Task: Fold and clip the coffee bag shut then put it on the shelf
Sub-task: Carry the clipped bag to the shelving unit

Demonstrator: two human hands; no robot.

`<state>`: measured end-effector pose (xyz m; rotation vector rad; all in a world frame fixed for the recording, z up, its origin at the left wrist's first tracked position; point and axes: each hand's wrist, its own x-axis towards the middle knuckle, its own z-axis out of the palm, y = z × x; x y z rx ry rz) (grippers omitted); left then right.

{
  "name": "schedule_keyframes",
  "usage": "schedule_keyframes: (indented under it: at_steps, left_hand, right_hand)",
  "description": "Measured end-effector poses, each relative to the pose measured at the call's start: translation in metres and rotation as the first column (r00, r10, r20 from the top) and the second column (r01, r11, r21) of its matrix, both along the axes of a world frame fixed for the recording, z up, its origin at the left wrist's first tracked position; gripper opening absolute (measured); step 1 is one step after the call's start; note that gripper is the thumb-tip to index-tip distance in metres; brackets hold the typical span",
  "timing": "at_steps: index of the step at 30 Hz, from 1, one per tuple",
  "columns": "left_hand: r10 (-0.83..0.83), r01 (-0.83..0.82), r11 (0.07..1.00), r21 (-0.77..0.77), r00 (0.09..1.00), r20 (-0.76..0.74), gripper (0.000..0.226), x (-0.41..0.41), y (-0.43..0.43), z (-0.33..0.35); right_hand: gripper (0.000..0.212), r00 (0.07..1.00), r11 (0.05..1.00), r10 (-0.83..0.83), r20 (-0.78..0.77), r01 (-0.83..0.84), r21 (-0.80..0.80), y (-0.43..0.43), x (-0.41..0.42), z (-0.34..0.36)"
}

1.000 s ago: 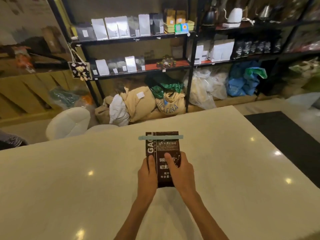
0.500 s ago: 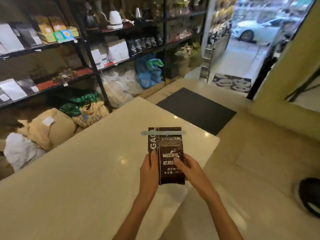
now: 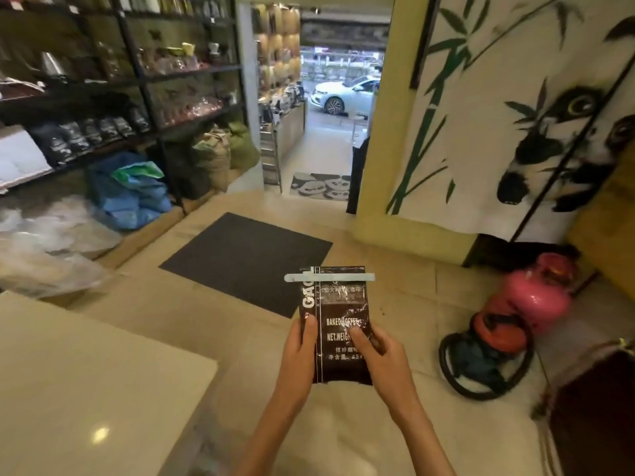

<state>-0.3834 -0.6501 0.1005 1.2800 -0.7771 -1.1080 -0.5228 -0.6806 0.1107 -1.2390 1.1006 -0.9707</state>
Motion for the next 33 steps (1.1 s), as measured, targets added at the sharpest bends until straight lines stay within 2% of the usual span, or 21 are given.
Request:
schedule_keyframes:
  at_steps: [4,8,15,19,22,28,30,33]
  left_hand:
    - [-0.061,0.062,0.998,-0.034,0.998,0.024,0.031,-0.003,-0.081,-0.001]
    - [-0.088,0.088,0.996,-0.011,0.995,0.054,0.028,0.017,-0.184,-0.013]
    - [-0.077,0.082,0.994,-0.073,0.995,0.063,0.028,0.108,-0.376,0.007]
    - [0.007,-0.002,0.998,-0.065,0.998,0.063,0.021,0.179,-0.462,0.018]
    - [0.105,-0.101,0.994,-0.035,0.987,0.125,0.032,0.247,-0.516,0.013]
    - [0.342,-0.344,0.939,-0.017,0.927,0.156,0.033,0.405,-0.588,-0.01]
    - [0.466,-0.468,0.884,-0.012,0.876,0.128,0.036,0.467,-0.598,-0.008]
    - [0.653,-0.652,0.757,-0.044,0.751,0.099,0.034,0.565,-0.6,-0.002]
  right_hand:
    - [0.021,0.998,0.999,-0.046,0.032,0.046,-0.002,-0.076,-0.005,-0.003]
    - [0.028,0.997,0.998,-0.068,0.035,0.068,0.001,-0.173,0.012,-0.009]
    - [0.024,0.999,1.0,-0.025,0.027,0.026,-0.014,-0.375,0.1,0.012]
    - [0.043,0.998,0.998,0.055,0.009,-0.055,-0.014,-0.47,0.173,0.023]
    - [0.059,0.991,0.991,0.133,-0.011,-0.134,-0.007,-0.533,0.242,0.022]
    - [0.036,0.912,0.911,0.411,-0.003,-0.411,-0.023,-0.646,0.417,-0.007]
    - [0.031,0.857,0.857,0.514,-0.017,-0.515,-0.025,-0.673,0.493,-0.008]
    - [0.027,0.734,0.734,0.679,-0.004,-0.679,-0.023,-0.695,0.616,-0.001]
